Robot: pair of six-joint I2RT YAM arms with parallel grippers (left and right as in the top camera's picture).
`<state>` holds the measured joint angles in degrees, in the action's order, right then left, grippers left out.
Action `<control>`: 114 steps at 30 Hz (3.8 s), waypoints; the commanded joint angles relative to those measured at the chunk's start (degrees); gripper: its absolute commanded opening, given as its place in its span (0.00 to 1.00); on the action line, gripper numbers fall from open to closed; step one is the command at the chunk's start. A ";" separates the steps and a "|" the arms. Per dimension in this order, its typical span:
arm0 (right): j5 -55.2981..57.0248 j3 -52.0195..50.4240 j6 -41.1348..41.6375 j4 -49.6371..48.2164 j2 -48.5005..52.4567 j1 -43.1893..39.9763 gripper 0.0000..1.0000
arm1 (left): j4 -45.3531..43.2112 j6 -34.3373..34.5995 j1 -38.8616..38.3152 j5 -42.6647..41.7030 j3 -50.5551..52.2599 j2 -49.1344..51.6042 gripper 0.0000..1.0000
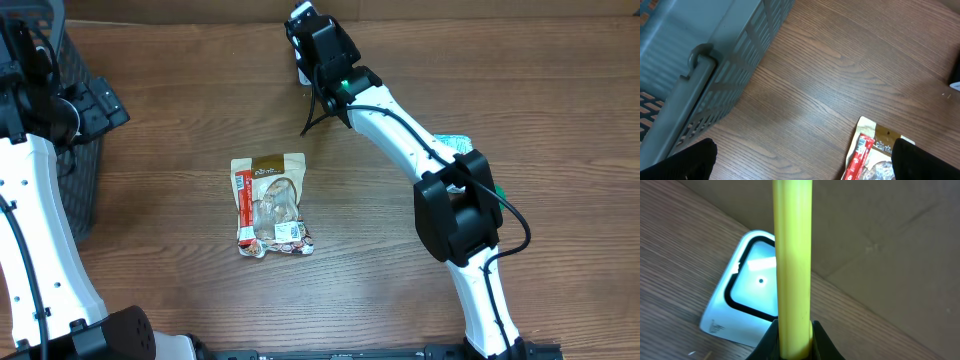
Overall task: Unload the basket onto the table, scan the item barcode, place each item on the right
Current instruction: 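Carry the yellow tube up to the scanner with the right gripper, then hold the yellow tube in front of the scanner window, then move the yellow tube right and lower it beside the green jar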
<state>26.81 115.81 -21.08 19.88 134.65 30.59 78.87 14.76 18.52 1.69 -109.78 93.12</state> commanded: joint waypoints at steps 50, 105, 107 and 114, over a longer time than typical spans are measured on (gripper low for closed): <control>14.29 0.04 -28.89 -13.40 10.36 0.31 0.04 | 0.00 -0.44 0.04 -0.22 -0.96 -0.17 1.00; -17.86 -9.40 31.80 70.97 -14.08 -10.45 0.13 | 0.02 -0.46 0.04 -0.22 -0.96 -0.17 1.00; -17.86 -10.36 31.80 70.93 -14.08 -11.06 0.14 | 0.02 -0.44 0.04 -0.22 -0.96 -0.17 1.00; -17.81 -14.25 31.78 69.77 -14.08 -13.55 0.26 | 0.02 -0.44 0.04 -0.22 -0.96 -0.17 1.00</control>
<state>9.06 102.91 10.57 89.97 120.62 18.37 78.87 14.76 18.52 1.69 -109.78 93.12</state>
